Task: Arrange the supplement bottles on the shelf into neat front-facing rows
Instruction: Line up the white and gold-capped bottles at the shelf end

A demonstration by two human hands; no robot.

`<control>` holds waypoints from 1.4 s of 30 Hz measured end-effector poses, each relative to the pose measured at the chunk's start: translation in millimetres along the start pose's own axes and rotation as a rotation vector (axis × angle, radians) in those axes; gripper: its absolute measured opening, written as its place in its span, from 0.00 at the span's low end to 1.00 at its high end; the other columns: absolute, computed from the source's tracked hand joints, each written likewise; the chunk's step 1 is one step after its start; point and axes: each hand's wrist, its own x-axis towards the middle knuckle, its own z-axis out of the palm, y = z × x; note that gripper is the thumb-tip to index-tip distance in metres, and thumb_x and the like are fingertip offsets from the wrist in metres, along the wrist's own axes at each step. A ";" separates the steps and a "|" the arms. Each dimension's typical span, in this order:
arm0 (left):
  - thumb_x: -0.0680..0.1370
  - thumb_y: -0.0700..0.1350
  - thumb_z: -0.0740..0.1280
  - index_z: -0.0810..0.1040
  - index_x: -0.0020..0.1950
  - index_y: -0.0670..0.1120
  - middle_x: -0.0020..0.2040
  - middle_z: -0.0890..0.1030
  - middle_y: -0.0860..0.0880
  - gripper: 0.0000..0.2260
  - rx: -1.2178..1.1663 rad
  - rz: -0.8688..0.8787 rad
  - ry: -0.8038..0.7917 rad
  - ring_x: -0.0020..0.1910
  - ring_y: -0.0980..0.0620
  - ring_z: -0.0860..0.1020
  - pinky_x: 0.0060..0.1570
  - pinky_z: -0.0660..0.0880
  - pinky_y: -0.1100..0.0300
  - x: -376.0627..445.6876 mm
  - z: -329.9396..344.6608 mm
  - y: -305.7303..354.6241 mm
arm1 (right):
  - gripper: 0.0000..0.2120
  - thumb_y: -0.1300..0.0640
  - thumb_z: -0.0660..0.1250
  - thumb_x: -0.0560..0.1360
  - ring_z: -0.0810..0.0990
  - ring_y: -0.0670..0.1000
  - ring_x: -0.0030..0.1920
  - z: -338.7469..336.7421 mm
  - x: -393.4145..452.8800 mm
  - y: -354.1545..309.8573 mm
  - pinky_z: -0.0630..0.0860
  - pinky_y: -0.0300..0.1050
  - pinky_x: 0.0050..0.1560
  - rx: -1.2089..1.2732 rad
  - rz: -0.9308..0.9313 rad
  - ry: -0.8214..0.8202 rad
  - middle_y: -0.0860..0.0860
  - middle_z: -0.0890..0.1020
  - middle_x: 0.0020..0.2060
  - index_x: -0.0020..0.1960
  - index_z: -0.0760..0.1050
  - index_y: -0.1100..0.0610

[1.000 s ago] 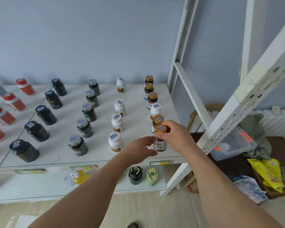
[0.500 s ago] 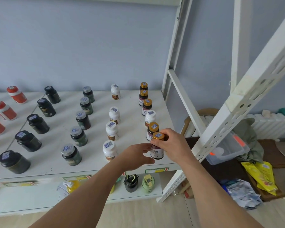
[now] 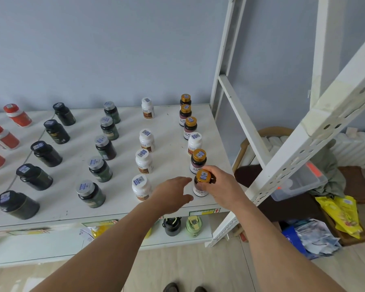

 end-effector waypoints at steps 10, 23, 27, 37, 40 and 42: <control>0.80 0.53 0.62 0.60 0.76 0.52 0.75 0.65 0.52 0.26 -0.024 -0.028 0.101 0.71 0.49 0.67 0.66 0.67 0.54 21.7 -14.8 -3.7 | 0.27 0.44 0.67 0.76 0.70 0.46 0.68 -28.3 28.1 -15.0 0.67 0.44 0.63 -0.002 0.017 0.116 0.45 0.72 0.69 0.72 0.66 0.48; 0.77 0.52 0.67 0.66 0.74 0.52 0.69 0.73 0.51 0.26 -0.158 -0.126 0.008 0.67 0.50 0.72 0.65 0.70 0.56 68.5 -39.2 5.0 | 0.25 0.49 0.71 0.74 0.76 0.49 0.55 -30.6 82.5 -18.9 0.72 0.40 0.54 -0.154 -0.038 -0.035 0.48 0.77 0.60 0.68 0.69 0.51; 0.76 0.54 0.68 0.71 0.70 0.54 0.65 0.77 0.51 0.23 -0.244 -0.113 0.021 0.62 0.53 0.75 0.62 0.73 0.56 71.4 -42.5 2.6 | 0.24 0.48 0.69 0.75 0.75 0.49 0.56 -36.5 82.5 -29.6 0.73 0.39 0.54 -0.181 -0.080 0.012 0.50 0.76 0.61 0.69 0.69 0.52; 0.77 0.54 0.67 0.73 0.69 0.53 0.64 0.78 0.52 0.20 -0.248 -0.036 -0.015 0.62 0.55 0.76 0.62 0.72 0.59 67.6 -68.3 -2.2 | 0.25 0.45 0.69 0.74 0.77 0.50 0.57 -41.0 83.1 -53.2 0.74 0.41 0.55 -0.197 -0.080 0.058 0.50 0.79 0.60 0.68 0.71 0.52; 0.77 0.53 0.67 0.72 0.69 0.51 0.65 0.77 0.52 0.21 -0.243 -0.026 -0.038 0.63 0.54 0.75 0.64 0.72 0.58 68.9 -70.5 -2.4 | 0.25 0.44 0.69 0.74 0.77 0.50 0.57 -42.8 81.9 -54.9 0.74 0.42 0.56 -0.189 -0.070 0.063 0.50 0.79 0.60 0.68 0.71 0.52; 0.78 0.53 0.67 0.72 0.69 0.51 0.65 0.77 0.51 0.21 -0.241 -0.018 -0.045 0.63 0.54 0.76 0.64 0.72 0.58 69.3 -71.2 -1.0 | 0.25 0.45 0.69 0.75 0.77 0.50 0.58 -44.4 79.9 -55.7 0.74 0.42 0.56 -0.181 -0.064 0.066 0.50 0.79 0.60 0.69 0.70 0.52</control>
